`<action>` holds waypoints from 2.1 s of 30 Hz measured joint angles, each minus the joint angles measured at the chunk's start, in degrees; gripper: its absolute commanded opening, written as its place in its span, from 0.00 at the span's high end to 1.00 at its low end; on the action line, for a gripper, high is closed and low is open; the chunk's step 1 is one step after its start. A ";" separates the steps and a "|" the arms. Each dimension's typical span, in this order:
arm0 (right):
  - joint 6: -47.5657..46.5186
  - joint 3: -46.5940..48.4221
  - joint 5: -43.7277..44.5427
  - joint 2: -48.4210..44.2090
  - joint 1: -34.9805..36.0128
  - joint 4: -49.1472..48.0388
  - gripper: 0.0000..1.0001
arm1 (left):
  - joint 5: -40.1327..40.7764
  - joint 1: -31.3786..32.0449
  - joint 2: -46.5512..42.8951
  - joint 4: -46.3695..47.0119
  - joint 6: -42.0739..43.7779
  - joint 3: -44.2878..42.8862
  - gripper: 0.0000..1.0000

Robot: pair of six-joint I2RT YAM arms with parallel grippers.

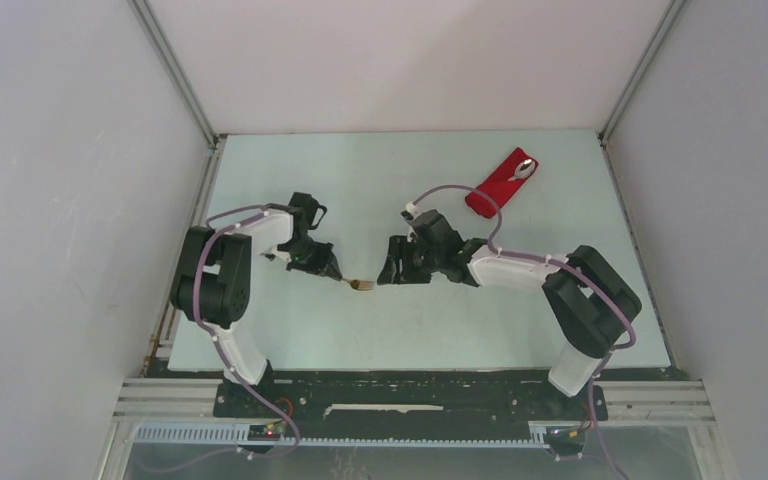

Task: Fold the napkin into a case and place the utensils inside
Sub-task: Pick up the fork from the center of the board, then pass from the left arm to the right, then pass from the right arm to the left

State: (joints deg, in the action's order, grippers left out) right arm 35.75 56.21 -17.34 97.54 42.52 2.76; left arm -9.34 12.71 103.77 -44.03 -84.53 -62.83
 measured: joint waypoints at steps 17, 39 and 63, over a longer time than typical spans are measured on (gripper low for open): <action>4.94 1.75 19.28 0.70 9.60 -0.15 0.46 | -9.29 2.23 -11.85 10.58 -5.60 12.87 1.00; -7.93 2.05 13.60 1.57 6.08 -1.64 1.00 | -8.79 3.54 -23.76 10.01 6.25 14.23 0.02; -45.66 6.40 -42.10 -2.21 -7.76 23.21 1.00 | -33.11 19.91 -33.88 15.08 61.27 17.70 0.98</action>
State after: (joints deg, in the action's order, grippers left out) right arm -9.91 62.61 -59.44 95.33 34.76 25.98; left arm -42.46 32.62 69.89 -28.95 -23.27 -45.12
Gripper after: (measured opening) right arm 0.009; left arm 0.327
